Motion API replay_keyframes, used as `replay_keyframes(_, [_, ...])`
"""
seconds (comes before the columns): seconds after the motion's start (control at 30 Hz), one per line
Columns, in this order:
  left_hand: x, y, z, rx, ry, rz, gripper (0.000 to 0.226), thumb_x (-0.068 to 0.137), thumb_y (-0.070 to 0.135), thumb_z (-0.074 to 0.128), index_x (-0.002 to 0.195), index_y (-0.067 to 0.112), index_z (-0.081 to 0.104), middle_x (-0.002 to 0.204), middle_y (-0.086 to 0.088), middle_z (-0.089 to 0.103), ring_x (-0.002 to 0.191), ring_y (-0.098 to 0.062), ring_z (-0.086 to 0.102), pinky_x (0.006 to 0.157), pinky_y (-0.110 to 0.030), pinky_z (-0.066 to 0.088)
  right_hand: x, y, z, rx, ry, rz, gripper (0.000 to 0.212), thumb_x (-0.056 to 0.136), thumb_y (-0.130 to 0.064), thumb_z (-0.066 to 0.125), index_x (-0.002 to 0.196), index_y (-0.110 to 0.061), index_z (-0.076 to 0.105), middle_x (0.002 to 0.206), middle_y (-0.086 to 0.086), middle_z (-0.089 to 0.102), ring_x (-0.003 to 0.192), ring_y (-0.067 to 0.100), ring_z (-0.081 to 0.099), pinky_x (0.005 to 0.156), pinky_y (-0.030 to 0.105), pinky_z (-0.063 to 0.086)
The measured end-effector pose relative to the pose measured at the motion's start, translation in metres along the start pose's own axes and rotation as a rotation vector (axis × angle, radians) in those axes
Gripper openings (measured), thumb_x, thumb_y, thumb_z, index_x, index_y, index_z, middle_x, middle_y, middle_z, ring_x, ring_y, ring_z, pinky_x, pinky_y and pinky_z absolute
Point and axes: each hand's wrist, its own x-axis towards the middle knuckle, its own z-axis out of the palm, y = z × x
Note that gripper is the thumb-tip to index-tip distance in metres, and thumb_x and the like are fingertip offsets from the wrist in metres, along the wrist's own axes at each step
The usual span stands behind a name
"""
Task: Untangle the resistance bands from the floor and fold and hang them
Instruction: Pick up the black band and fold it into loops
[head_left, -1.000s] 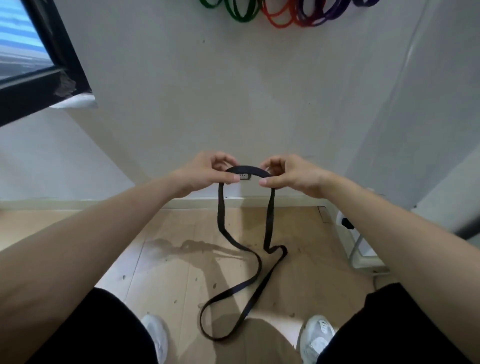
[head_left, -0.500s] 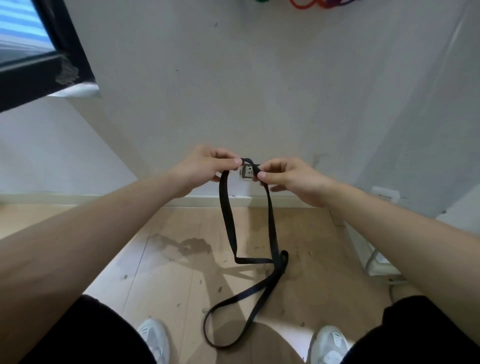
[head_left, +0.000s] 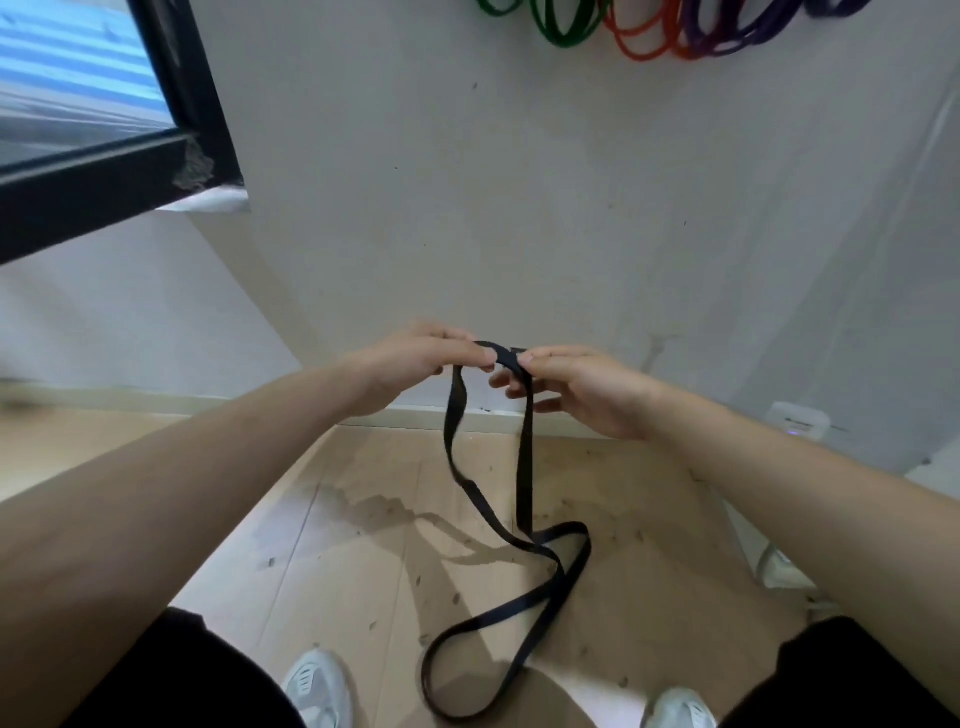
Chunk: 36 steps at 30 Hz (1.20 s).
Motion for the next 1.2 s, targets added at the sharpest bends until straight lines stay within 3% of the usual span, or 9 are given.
replay_keyframes(0.13, [-0.005, 0.002, -0.007, -0.059, 0.013, 0.101, 0.02, 0.088, 0.028, 0.075, 0.103, 0.015, 0.074, 0.104, -0.009, 0.074, 0.105, -0.021, 0.067, 0.101, -0.034, 0.047, 0.003, -0.006, 0.008, 0.097, -0.071, -0.024, 0.04, 0.101, -0.034, 0.048, 0.124, -0.008, 0.067, 0.135, 0.017, 0.061, 0.121, 0.025, 0.055, 0.11, 0.045, 0.039])
replay_keyframes(0.27, [-0.009, 0.009, -0.008, -0.213, 0.032, 0.186, 0.022, 0.091, 0.019, 0.071, 0.108, 0.004, 0.071, 0.099, -0.013, 0.071, 0.099, -0.027, 0.069, 0.097, -0.037, 0.054, 0.004, -0.015, 0.013, 0.3, -0.111, -0.055, 0.026, 0.102, -0.031, 0.046, 0.101, -0.019, 0.069, 0.107, 0.003, 0.065, 0.113, 0.023, 0.056, 0.1, 0.041, 0.041])
replay_keyframes(0.37, [-0.012, 0.015, -0.008, -0.266, 0.066, 0.23, 0.023, 0.092, 0.018, 0.07, 0.109, 0.003, 0.071, 0.098, -0.016, 0.071, 0.094, -0.028, 0.068, 0.096, -0.04, 0.056, 0.005, -0.021, 0.014, 0.377, -0.152, -0.041, 0.028, 0.099, -0.037, 0.05, 0.088, -0.018, 0.067, 0.112, 0.014, 0.061, 0.121, 0.03, 0.063, 0.102, 0.045, 0.037])
replay_keyframes(0.43, [-0.015, 0.019, -0.009, -0.293, 0.096, 0.25, 0.022, 0.09, 0.021, 0.069, 0.105, 0.006, 0.072, 0.094, -0.011, 0.07, 0.09, -0.023, 0.067, 0.093, -0.038, 0.057, 0.006, -0.024, 0.013, 0.347, -0.181, -0.033, 0.034, 0.098, -0.043, 0.049, 0.084, -0.015, 0.063, 0.115, 0.015, 0.066, 0.121, 0.029, 0.064, 0.102, 0.045, 0.036])
replay_keyframes(0.57, [-0.017, 0.023, -0.017, -0.423, 0.183, 0.268, 0.024, 0.087, 0.025, 0.067, 0.102, 0.006, 0.07, 0.09, -0.007, 0.066, 0.086, -0.017, 0.067, 0.089, -0.036, 0.057, 0.006, -0.022, 0.012, 0.286, -0.228, -0.031, 0.041, 0.101, -0.045, 0.043, 0.078, -0.018, 0.063, 0.097, 0.007, 0.07, 0.108, 0.024, 0.064, 0.097, 0.041, 0.04])
replay_keyframes(0.8, [-0.021, 0.012, -0.039, -0.53, 0.345, 0.231, 0.017, 0.102, 0.014, 0.051, 0.097, 0.007, 0.066, 0.087, -0.004, 0.066, 0.081, -0.013, 0.069, 0.08, -0.027, 0.058, 0.001, -0.008, 0.002, 0.136, -0.251, 0.048, 0.04, 0.108, -0.036, 0.036, 0.088, -0.017, 0.064, 0.101, 0.007, 0.069, 0.104, 0.024, 0.065, 0.096, 0.038, 0.047])
replay_keyframes(0.9, [-0.023, -0.003, -0.045, -0.458, 0.324, 0.145, 0.019, 0.103, 0.016, 0.051, 0.101, 0.005, 0.066, 0.094, -0.007, 0.069, 0.088, -0.015, 0.07, 0.087, -0.03, 0.057, 0.0, -0.005, -0.005, 0.04, -0.221, 0.074, 0.04, 0.11, -0.035, 0.034, 0.09, -0.015, 0.063, 0.099, 0.008, 0.069, 0.103, 0.023, 0.066, 0.1, 0.04, 0.048])
replay_keyframes(1.07, [-0.027, -0.028, -0.055, 0.008, 0.17, -0.019, 0.017, 0.094, 0.015, 0.067, 0.111, 0.011, 0.07, 0.102, -0.001, 0.073, 0.099, -0.016, 0.07, 0.102, -0.042, 0.053, -0.01, -0.009, -0.015, 0.024, -0.1, 0.01, 0.034, 0.109, -0.029, 0.039, 0.089, -0.015, 0.062, 0.086, 0.002, 0.065, 0.088, 0.02, 0.062, 0.093, 0.036, 0.047])
replay_keyframes(1.2, [-0.023, -0.016, -0.038, 0.107, 0.161, 0.013, 0.049, 0.082, 0.018, 0.082, 0.127, 0.021, 0.064, 0.119, 0.003, 0.069, 0.108, -0.018, 0.067, 0.101, -0.038, 0.053, -0.021, -0.031, -0.019, 0.023, -0.051, -0.097, 0.031, 0.107, -0.025, 0.044, 0.089, -0.012, 0.064, 0.084, 0.002, 0.064, 0.084, 0.018, 0.062, 0.085, 0.028, 0.05])
